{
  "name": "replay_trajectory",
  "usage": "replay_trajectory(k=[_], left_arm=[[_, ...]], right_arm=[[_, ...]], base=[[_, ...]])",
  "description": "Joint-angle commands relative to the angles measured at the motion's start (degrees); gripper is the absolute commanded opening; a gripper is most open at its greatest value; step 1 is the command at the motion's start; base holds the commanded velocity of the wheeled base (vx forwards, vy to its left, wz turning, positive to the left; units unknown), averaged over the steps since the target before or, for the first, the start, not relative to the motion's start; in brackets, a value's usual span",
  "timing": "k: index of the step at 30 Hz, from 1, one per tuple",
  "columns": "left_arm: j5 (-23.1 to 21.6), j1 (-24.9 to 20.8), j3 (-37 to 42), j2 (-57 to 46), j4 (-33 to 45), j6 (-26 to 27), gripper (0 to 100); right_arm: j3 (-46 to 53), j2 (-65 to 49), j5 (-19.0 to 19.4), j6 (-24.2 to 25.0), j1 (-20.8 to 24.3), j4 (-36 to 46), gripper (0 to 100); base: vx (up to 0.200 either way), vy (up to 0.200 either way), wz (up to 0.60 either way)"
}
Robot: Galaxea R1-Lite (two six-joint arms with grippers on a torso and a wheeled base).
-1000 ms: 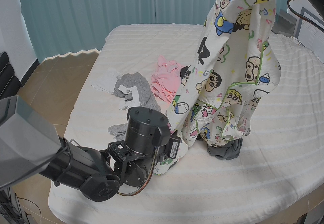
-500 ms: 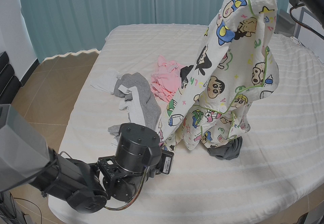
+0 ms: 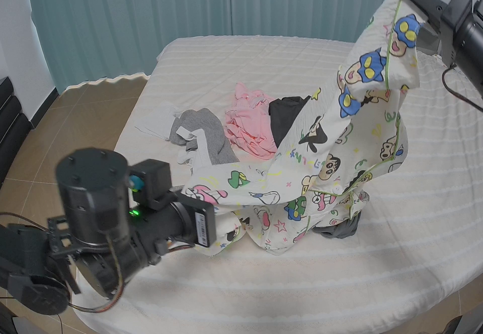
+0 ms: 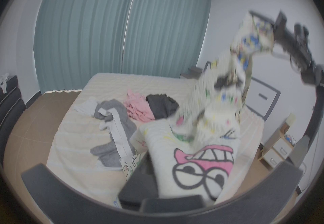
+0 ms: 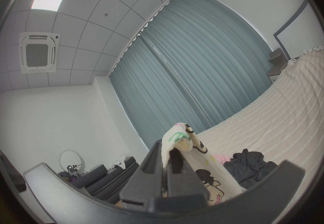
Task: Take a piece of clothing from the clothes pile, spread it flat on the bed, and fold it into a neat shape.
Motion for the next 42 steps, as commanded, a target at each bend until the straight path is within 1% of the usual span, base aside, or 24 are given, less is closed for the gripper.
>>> replay_trajectory(k=[1,3,4,5,7,8,9,10,11,13,15,18,19,21,24,27,29,38,42], left_arm=[[-3.2,4.1,-3.9,-12.7,3.8,0.3,0],[-3.3,4.5,-5.7,-13.8,5.0,0.3,0],[-3.4,5.1,-8.4,-15.3,6.5,0.3,0],[-3.3,5.2,-9.0,-15.5,6.8,0.3,0],[-3.3,5.7,-13.6,-16.6,9.8,1.4,0],[-3.3,5.7,-14.7,-16.8,10.3,1.9,0],[-3.0,5.8,-16.6,-17.0,11.1,3.6,0],[-3.0,5.9,-17.0,-17.0,11.2,3.9,0],[-3.0,6.3,-18.7,-17.0,10.9,6.9,0],[-2.8,6.8,-19.9,-17.0,10.4,10.2,0],[-2.4,7.2,-20.6,-16.9,9.5,12.3,0],[-1.1,7.2,-20.4,-16.9,7.9,12.8,0],[1.0,7.1,-19.7,-16.8,6.4,12.7,0],[2.5,7.1,-17.9,-16.7,5.6,12.5,0],[2.7,7.1,-14.0,-16.7,3.9,12.7,0],[2.7,7.1,-10.9,-16.9,2.7,13.1,0],[2.7,7.1,-10.4,-17.0,2.6,13.1,0],[2.7,6.9,-7.6,-17.1,2.4,12.6,0],[2.7,6.8,-6.2,-17.2,2.3,12.5,0]], right_arm=[[6.9,-4.7,1.2,-0.6,-2.2,-0.1,0],[7.6,-5.0,1.4,-0.6,-2.3,0.0,0],[8.8,-5.5,2.5,-0.8,-2.3,0.0,0],[8.9,-5.6,2.6,-0.8,-2.3,0.1,0],[7.4,-6.7,3.4,-1.0,-2.9,0.2,0],[6.5,-6.9,3.4,-1.0,-3.2,0.3,0],[4.1,-7.3,3.4,-1.2,-3.4,0.4,0],[3.6,-7.4,3.4,-1.2,-3.4,0.5,0],[0.8,-7.9,3.4,-1.5,-3.3,0.6,0],[-2.0,-8.1,3.4,-2.8,-3.2,0.6,0],[-3.4,-8.3,3.4,-4.0,-3.2,0.4,0],[-2.7,-9.0,3.4,-4.4,-3.1,0.3,0],[-0.5,-9.7,3.5,-4.3,-2.9,0.3,0],[2.9,-10.3,3.7,-4.3,-2.7,0.1,0],[6.8,-11.0,3.9,-3.9,-2.6,0.1,0],[8.0,-11.1,4.7,-3.8,-2.2,0.1,0],[8.0,-11.0,4.9,-3.7,-2.2,0.1,0],[7.7,-10.8,5.0,-3.7,-2.1,0.1,0],[7.3,-11.6,6.1,-3.7,-2.2,0.1,0]], base=[[0.0,0.0,0.0],[0.0,0.0,0.0],[0.0,0.0,0.0],[0.0,0.0,0.0],[0.0,0.0,0.0],[0.0,0.0,0.0],[0.0,0.0,0.0],[0.0,0.0,0.0],[0.0,0.0,0.0],[0.0,0.0,0.0],[0.0,0.0,0.0],[0.0,0.0,0.0],[0.0,0.0,0.0],[0.0,0.0,0.0],[0.0,0.0,0.0],[0.0,0.0,0.0],[0.0,0.0,0.0],[-0.2,0.0,0.0],[-0.2,0.0,0.0]])
